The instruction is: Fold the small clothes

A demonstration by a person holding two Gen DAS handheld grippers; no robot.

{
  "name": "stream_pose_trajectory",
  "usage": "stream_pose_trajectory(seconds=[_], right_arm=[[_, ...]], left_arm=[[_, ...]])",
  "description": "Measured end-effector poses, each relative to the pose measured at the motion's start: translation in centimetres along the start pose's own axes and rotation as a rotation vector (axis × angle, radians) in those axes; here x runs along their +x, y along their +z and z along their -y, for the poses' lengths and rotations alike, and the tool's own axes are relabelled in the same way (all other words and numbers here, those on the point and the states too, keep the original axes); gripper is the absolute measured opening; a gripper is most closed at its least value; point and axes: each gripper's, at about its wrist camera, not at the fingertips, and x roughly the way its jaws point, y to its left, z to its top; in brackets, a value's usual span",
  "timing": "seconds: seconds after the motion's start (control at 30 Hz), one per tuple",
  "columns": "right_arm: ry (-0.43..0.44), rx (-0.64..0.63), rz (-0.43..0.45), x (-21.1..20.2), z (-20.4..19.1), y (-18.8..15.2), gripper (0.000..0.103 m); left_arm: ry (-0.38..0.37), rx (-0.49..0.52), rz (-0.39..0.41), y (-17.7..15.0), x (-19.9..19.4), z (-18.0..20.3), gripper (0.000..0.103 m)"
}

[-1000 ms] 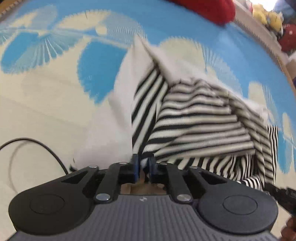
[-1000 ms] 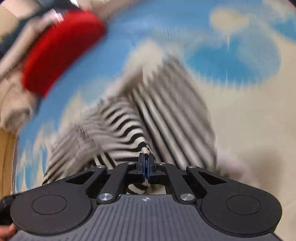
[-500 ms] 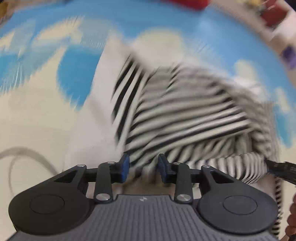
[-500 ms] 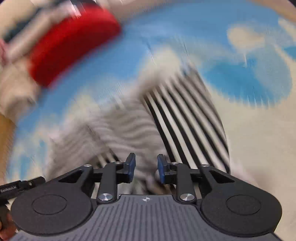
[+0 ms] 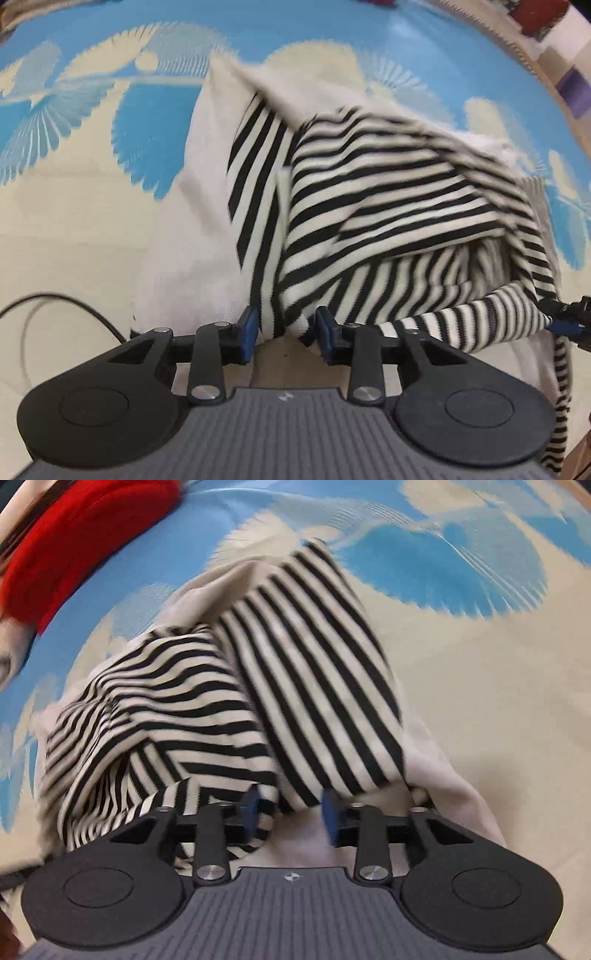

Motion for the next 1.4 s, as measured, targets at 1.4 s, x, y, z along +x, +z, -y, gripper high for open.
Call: stream_pose_trajectory(seconds=[1.4], right_arm=[[-0.069,0.123,0.094,-11.4,16.7,-19.9,0.042]], left_arm=[[0.036,-0.097,0.158,-24.9,-10.7,-6.8,0.039]])
